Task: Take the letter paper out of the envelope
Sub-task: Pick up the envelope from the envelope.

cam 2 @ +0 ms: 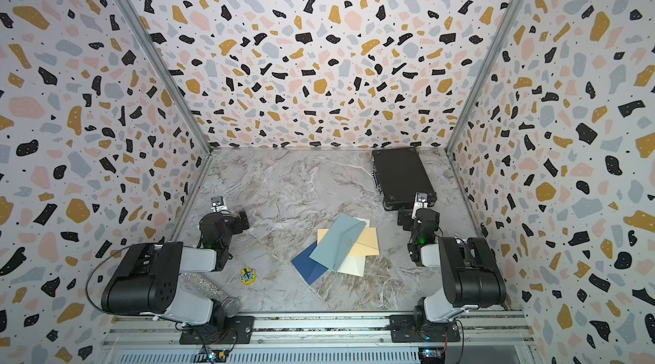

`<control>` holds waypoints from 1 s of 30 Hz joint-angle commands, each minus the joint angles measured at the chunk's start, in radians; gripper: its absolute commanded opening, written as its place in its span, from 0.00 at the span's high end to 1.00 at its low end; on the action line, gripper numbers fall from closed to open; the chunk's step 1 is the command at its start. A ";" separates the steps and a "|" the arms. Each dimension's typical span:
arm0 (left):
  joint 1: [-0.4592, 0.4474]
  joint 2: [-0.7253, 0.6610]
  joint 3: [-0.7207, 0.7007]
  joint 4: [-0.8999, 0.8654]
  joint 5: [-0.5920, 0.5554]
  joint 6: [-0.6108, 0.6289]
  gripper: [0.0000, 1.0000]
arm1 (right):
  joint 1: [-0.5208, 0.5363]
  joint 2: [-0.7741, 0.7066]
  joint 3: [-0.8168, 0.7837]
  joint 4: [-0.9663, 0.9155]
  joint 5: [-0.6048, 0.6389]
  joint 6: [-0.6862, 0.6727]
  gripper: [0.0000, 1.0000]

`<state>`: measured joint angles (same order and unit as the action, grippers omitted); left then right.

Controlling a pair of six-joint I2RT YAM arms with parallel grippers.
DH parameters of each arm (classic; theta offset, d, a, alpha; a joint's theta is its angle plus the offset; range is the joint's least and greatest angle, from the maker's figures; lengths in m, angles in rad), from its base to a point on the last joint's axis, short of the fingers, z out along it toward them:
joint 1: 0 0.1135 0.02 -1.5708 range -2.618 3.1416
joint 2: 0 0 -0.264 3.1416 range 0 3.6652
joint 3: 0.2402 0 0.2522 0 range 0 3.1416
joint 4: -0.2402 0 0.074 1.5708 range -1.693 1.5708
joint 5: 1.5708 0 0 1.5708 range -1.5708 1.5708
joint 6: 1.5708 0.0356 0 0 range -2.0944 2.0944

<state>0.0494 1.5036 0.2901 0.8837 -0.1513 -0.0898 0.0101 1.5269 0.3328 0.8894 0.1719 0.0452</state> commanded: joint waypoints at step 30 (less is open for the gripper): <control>-0.002 -0.019 0.006 0.038 0.022 0.014 0.01 | -0.003 -0.014 0.013 0.003 -0.002 0.004 0.00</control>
<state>0.0494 1.5036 0.2901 0.8837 -0.1390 -0.0891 0.0101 1.5269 0.3328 0.8898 0.1719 0.0452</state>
